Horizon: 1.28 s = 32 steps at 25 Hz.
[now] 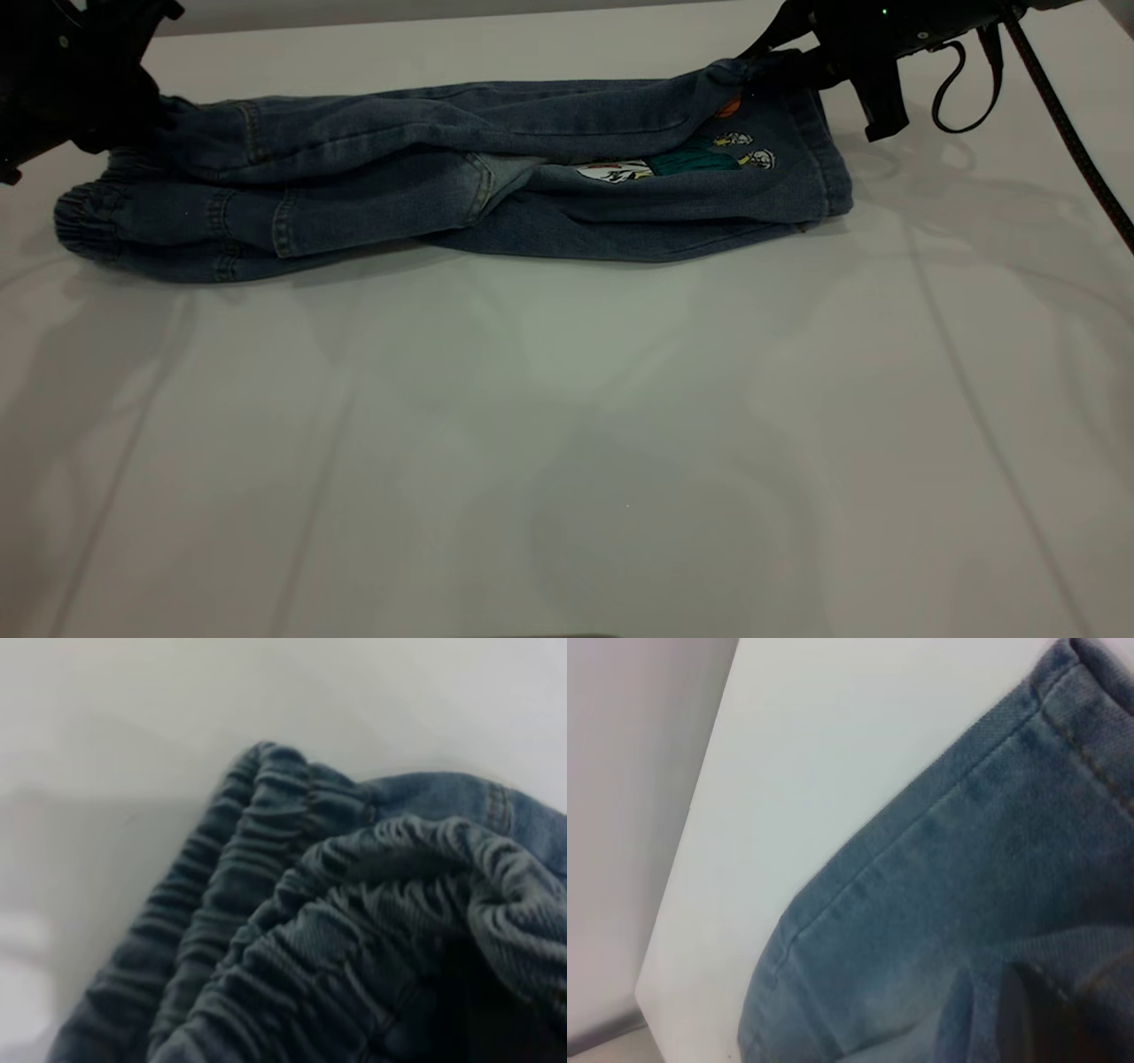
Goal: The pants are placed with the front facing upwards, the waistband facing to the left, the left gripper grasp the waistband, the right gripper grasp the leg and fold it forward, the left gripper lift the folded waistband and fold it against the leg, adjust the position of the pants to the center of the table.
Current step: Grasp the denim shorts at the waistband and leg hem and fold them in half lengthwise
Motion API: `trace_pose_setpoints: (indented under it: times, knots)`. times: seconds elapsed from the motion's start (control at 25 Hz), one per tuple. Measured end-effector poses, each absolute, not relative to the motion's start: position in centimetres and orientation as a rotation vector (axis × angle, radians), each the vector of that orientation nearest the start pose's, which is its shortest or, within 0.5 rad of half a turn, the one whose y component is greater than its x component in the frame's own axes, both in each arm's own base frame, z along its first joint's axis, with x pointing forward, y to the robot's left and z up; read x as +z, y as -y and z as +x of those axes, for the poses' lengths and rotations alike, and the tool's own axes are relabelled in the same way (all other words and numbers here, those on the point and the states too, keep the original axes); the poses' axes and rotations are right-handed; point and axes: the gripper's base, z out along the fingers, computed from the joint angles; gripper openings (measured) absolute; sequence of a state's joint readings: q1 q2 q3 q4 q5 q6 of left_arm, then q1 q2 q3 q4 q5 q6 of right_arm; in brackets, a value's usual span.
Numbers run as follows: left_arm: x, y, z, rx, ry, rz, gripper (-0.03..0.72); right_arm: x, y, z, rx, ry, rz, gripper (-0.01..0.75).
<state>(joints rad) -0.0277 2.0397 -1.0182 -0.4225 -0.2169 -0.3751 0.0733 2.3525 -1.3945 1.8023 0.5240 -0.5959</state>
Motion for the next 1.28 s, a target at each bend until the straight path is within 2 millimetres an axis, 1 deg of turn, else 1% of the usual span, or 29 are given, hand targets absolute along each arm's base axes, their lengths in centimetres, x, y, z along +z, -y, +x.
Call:
trace_pose_setpoints:
  times: [0.24, 0.4, 0.52, 0.68, 0.72, 0.84, 0.96, 1.08, 1.12, 1.2, 1.28]
  knots:
    - [10.6, 0.8, 41.0, -0.331, -2.213, -0.869, 0.105, 6.5, -7.8, 45.9, 1.196, -2.257, 1.154, 0.061]
    - [10.1, 0.9, 41.4, -0.337, -2.256, -0.875, 0.145, 6.5, -7.8, 45.9, 1.200, -2.252, 1.173, 0.095]
    - [10.3, 0.8, 41.5, -0.337, -2.254, -0.872, 0.211, 6.5, -7.8, 45.9, 1.206, -2.251, 1.177, 0.148]
    - [10.4, 0.2, 41.7, -0.333, -2.236, -0.888, 0.350, 6.6, -8.0, 45.8, 1.232, -2.254, 1.167, 0.273]
    - [10.5, -0.1, 41.8, -0.337, -2.223, -0.910, 0.385, 6.6, -8.0, 45.8, 1.236, -2.256, 1.160, 0.307]
    - [10.5, -0.8, 41.8, -0.360, -2.179, -1.008, 0.457, 6.7, -8.1, 45.8, 1.248, -2.261, 1.139, 0.379]
    - [10.4, -1.1, 41.7, -0.359, -2.180, -1.023, 0.477, 6.8, -8.3, 45.8, 1.273, -2.265, 1.120, 0.409]
    - [10.4, -1.2, 41.7, -0.363, -2.179, -1.044, 0.478, 7.0, -8.5, 45.7, 1.309, -2.275, 1.067, 0.414]
    - [10.4, -1.4, 41.7, -0.371, -2.168, -1.078, 0.478, 7.1, -8.7, 45.6, 1.328, -2.278, 1.045, 0.414]
    - [10.3, -2.1, 41.6, -0.405, -2.120, -1.205, 0.478, 7.3, -8.9, 45.5, 1.364, -2.282, 1.012, 0.416]
    - [10.4, -2.7, 41.6, -0.421, -2.083, -1.271, 0.478, 7.4, -9.1, 45.4, 1.397, -2.287, 0.971, 0.416]
